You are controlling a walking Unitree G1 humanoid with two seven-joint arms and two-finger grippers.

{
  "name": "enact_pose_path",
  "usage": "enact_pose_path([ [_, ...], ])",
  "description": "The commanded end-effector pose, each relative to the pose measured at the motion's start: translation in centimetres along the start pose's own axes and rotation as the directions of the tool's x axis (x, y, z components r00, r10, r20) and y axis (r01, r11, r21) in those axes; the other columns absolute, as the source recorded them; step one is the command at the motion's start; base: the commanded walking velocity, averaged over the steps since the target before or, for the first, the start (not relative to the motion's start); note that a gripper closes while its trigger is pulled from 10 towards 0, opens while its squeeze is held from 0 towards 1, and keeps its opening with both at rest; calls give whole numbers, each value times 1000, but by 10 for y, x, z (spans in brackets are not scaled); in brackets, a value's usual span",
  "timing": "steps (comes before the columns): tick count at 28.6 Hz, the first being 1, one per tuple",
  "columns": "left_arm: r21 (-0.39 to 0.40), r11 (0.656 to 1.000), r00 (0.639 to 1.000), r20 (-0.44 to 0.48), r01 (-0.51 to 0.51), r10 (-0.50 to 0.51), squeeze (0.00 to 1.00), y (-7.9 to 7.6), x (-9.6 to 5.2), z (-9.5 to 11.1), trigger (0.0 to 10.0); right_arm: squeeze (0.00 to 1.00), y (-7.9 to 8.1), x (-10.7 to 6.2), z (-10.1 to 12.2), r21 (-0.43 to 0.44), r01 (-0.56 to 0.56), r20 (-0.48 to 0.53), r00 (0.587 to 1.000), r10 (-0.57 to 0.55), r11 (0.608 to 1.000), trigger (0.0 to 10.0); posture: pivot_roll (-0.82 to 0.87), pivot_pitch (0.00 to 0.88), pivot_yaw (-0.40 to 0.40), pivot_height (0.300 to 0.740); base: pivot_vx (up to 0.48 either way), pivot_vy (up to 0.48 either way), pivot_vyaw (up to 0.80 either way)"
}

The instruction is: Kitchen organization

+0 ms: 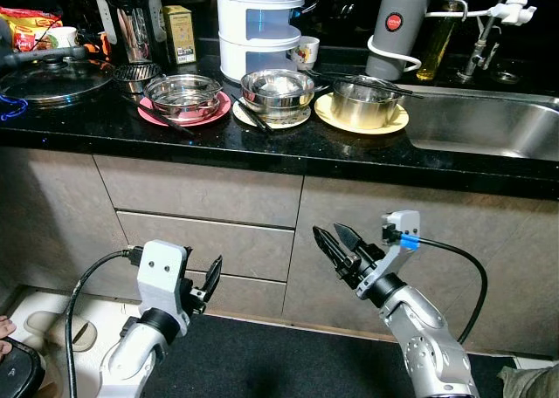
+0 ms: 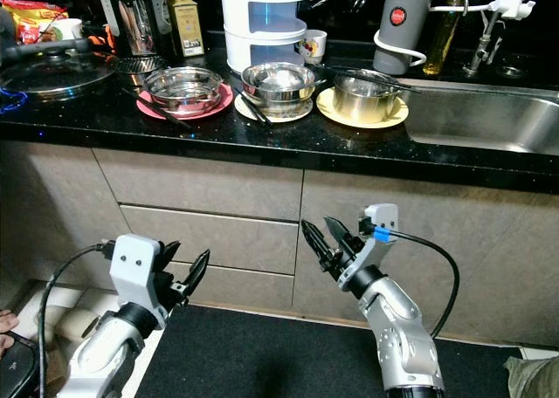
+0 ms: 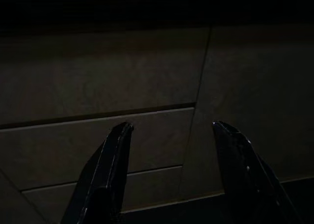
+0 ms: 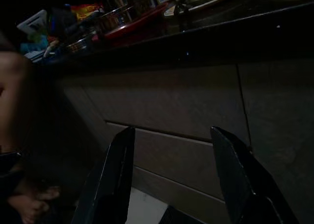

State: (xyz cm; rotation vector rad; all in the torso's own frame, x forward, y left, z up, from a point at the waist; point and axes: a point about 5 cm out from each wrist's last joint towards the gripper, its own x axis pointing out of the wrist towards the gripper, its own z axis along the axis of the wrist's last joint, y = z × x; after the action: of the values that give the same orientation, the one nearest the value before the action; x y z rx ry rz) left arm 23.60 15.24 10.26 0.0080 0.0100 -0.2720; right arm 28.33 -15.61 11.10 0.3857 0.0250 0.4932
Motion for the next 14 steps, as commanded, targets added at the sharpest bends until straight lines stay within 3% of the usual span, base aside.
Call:
enact_pose_path([
  [1,-14,1000,1000,6,1,-1,0,-1,0,0,10000,0,-1,0,0,42,-4,9,1000,3,999,10000,-21,0,-40,740,0,0,0],
  [4,4,1000,1000,25,-9,9,0,0,0,5,10000,0,-5,0,4,87,13,35,999,-16,996,10000,-23,0,-42,740,0,0,0],
  [9,90,996,997,76,-24,17,0,-4,0,14,10000,0,-9,1,8,147,20,68,997,-30,989,10000,-16,0,-54,740,242,0,-800],
  [10,119,991,993,100,-68,56,0,-2,-1,18,10000,0,-8,2,10,157,10,75,997,-22,988,10000,-12,0,-58,740,247,0,0],
  [14,140,987,991,111,-83,68,0,-1,-2,19,10000,0,-8,3,10,159,7,78,997,-19,987,10000,-7,0,-61,740,246,0,0],
])
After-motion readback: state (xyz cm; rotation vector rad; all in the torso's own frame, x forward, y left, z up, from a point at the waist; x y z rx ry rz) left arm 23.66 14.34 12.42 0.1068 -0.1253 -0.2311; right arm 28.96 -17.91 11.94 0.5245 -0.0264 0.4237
